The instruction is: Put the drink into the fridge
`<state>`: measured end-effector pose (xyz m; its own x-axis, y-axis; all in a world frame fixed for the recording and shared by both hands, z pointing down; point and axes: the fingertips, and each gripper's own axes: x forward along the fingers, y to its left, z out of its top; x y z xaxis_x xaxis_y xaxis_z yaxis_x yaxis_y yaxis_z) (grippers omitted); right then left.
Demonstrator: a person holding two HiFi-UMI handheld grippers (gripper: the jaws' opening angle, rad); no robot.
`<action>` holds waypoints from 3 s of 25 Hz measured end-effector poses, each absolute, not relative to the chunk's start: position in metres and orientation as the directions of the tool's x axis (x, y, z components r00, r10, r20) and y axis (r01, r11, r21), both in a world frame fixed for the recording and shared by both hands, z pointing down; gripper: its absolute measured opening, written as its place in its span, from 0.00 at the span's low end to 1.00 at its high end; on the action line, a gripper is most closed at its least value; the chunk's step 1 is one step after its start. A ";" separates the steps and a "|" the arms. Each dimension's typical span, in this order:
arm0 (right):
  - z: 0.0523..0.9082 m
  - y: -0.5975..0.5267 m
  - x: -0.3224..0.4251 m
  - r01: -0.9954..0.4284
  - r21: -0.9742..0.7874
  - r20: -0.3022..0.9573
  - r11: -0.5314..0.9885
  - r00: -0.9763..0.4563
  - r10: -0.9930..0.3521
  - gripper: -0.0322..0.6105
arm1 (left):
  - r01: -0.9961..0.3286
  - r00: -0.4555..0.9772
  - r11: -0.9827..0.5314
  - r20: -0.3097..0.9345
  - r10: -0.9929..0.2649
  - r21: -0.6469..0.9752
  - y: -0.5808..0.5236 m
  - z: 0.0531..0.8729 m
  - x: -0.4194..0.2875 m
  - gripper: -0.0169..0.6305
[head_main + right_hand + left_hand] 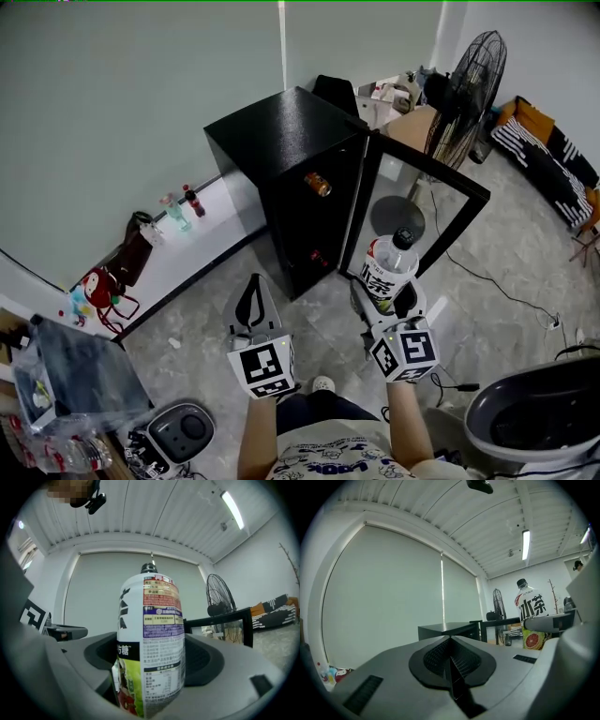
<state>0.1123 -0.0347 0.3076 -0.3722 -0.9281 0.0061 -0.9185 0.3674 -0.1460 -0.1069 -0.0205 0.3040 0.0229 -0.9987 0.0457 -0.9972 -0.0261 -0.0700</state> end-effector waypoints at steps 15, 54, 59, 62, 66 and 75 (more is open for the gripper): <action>0.346 -0.106 0.105 -0.901 -0.173 0.039 0.398 -0.410 -0.911 0.67 | -0.996 0.048 -0.055 0.091 -0.995 -0.071 -0.090 0.337 -0.096 0.03; 0.498 -0.290 0.042 -0.863 -0.163 0.061 0.478 -0.492 -0.868 0.67 | -0.967 0.239 -0.252 0.187 -0.953 -0.048 -0.245 0.462 -0.058 0.03; 0.524 -0.305 0.040 -0.867 -0.167 0.073 0.469 -0.486 -0.871 0.67 | -0.967 0.241 -0.253 0.204 -0.949 -0.031 -0.255 0.479 -0.056 0.03; 0.537 -0.314 0.035 -0.864 -0.173 0.077 0.473 -0.491 -0.868 0.67 | -0.968 0.237 -0.248 0.207 -0.949 -0.031 -0.260 0.488 -0.056 0.03; 0.553 -0.326 0.025 -0.855 -0.173 0.082 0.488 -0.506 -0.858 0.67 | -0.969 0.235 -0.246 0.207 -0.950 -0.026 -0.261 0.498 -0.054 0.03; 0.587 -0.352 0.002 -0.822 -0.207 0.066 0.530 -0.552 -0.831 0.67 | -0.971 0.232 -0.240 0.215 -0.949 -0.012 -0.260 0.520 -0.046 0.03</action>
